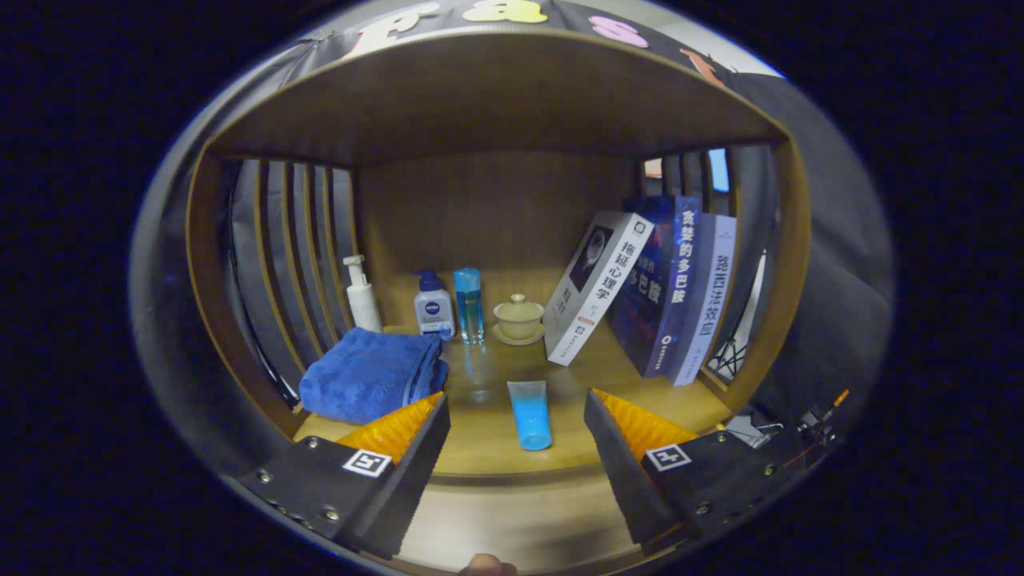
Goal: Pull open the drawer, take out the items inside it, and place them on the countertop above the cabinet.
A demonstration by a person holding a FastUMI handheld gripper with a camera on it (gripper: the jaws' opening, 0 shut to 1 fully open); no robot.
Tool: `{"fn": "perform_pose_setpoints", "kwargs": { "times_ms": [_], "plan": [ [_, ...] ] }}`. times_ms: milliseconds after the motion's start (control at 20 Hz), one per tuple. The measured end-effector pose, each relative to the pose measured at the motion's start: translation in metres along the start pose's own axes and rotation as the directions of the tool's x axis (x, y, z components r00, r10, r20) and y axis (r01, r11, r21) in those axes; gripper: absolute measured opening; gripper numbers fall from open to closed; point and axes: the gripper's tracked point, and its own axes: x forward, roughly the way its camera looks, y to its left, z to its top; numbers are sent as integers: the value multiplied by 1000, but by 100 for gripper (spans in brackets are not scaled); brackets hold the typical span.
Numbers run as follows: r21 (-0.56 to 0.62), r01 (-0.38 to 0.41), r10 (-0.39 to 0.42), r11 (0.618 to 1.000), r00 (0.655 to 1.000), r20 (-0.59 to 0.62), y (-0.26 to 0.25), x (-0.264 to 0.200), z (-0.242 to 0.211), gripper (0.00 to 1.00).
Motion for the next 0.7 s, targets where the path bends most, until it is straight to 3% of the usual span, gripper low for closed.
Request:
{"fn": "perform_pose_setpoints", "kwargs": {
  "times_ms": [250, 400, 700],
  "plan": [
    [-14, -8, 9, 1000, 995, 97, 1, -58, -16, 100],
    [55, -13, 3, 998, 985, 170, -4, -91, -28, 99],
    [47, -8, 0, 999, 987, 162, -4, -147, -85, 99]
  ]
}}
